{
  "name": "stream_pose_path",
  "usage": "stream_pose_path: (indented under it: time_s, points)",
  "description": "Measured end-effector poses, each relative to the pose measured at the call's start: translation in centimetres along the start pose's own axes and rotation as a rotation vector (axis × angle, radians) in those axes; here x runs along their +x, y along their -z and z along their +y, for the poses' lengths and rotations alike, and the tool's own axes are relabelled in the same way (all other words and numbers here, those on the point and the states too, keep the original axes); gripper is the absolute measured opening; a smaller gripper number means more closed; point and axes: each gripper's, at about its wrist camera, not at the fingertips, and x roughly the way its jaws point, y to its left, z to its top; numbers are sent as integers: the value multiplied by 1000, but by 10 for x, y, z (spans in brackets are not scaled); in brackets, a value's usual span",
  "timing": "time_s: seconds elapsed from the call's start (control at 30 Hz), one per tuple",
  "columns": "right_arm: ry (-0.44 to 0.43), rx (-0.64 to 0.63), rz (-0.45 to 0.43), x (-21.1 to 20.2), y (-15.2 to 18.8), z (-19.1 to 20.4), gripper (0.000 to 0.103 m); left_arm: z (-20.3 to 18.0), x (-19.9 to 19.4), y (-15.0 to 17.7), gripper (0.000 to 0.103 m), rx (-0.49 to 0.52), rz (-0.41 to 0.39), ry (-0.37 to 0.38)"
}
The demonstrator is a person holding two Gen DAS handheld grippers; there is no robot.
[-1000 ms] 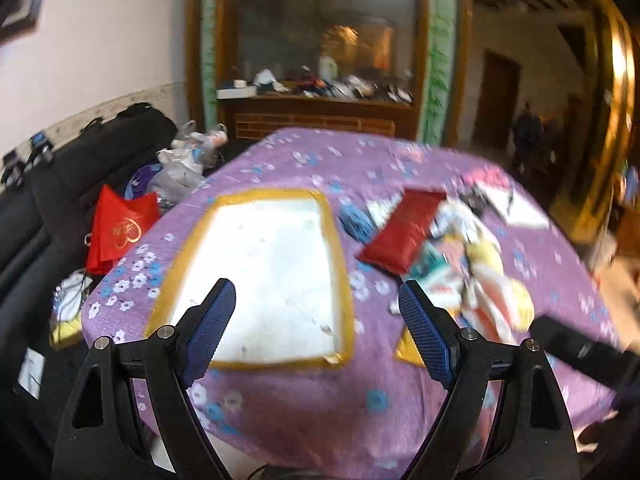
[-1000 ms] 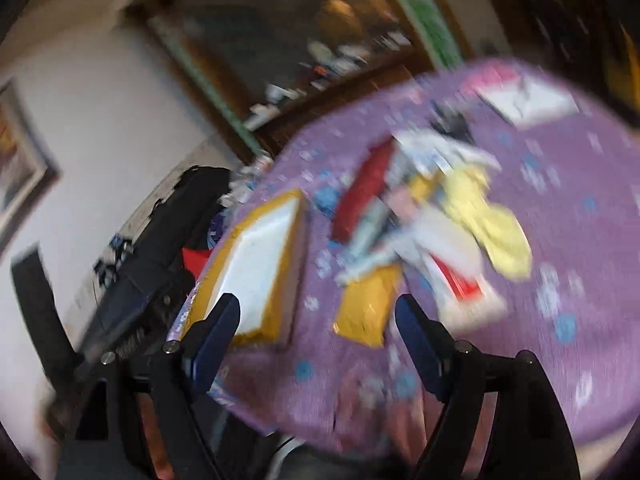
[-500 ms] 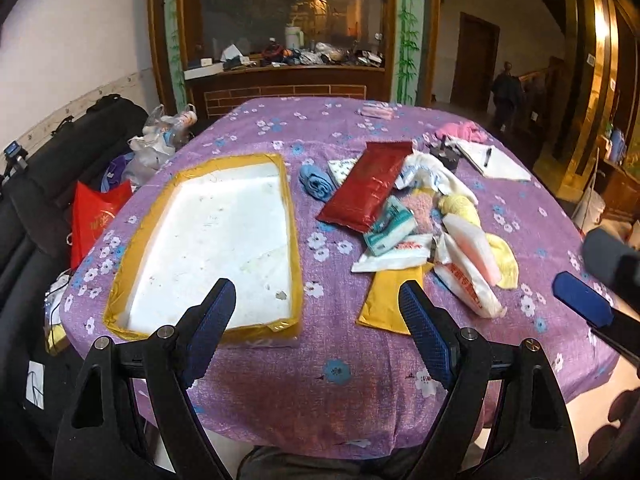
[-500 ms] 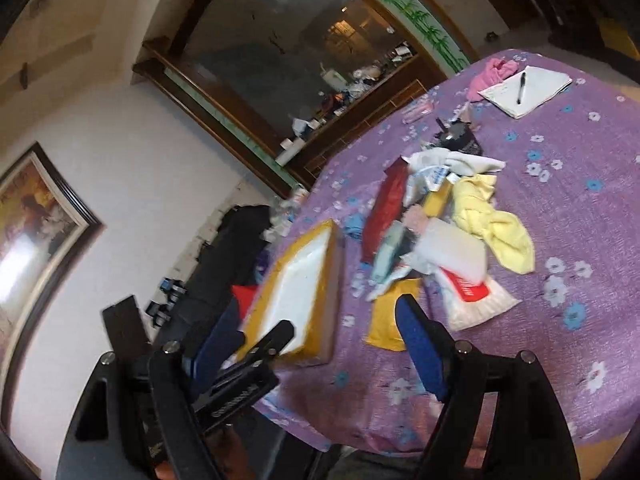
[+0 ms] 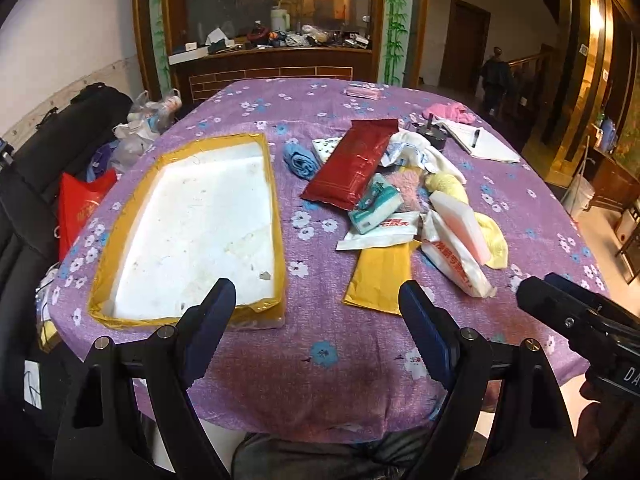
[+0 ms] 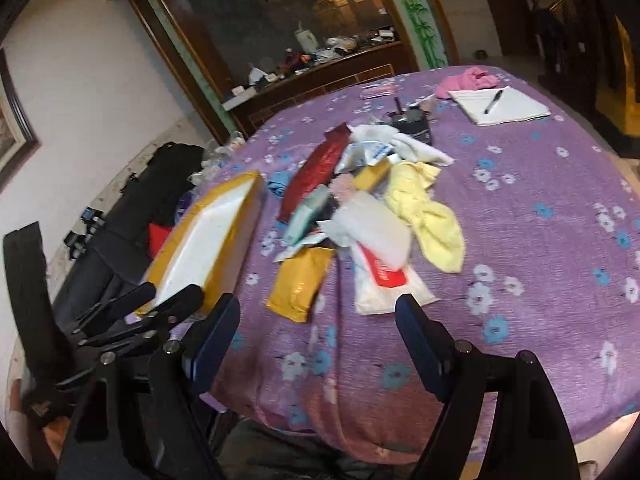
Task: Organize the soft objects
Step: 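Reach the right gripper toward the yellow towel in the pile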
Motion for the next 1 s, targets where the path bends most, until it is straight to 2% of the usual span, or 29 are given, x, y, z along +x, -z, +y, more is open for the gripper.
stream_pose_path:
  time_s: [0.13,0.27,0.37,0.5,0.63,0.87,0.93,1.0]
  points:
    - [49,-25,-19,-9,-3,-2,80,1,-1,0,84,-8,11,24]
    - [39,-50,-28,-18,-4,-5,80,-1,-2,1,84,-12,18,34]
    - [2,-40,-15,-18,-5,-8,80,-1,0,0,84,-6,34,72]
    - [20,-56,-22,-20,-6,-8,80,-3,0,-2,84,1,46,101]
    - [-16,-33,-15,-17,-10,-14,80,-8,5,-7,84,19,61,127]
    - [-34,5,-7,0,-27,-33,80,-17,31,-32,84,-11,130,272]
    - [-27,15,-3,6,-33,-40,80,-22,39,-41,83,-26,147,335]
    - [-11,33,0,13,-39,-48,80,-29,47,-48,79,-23,168,360]
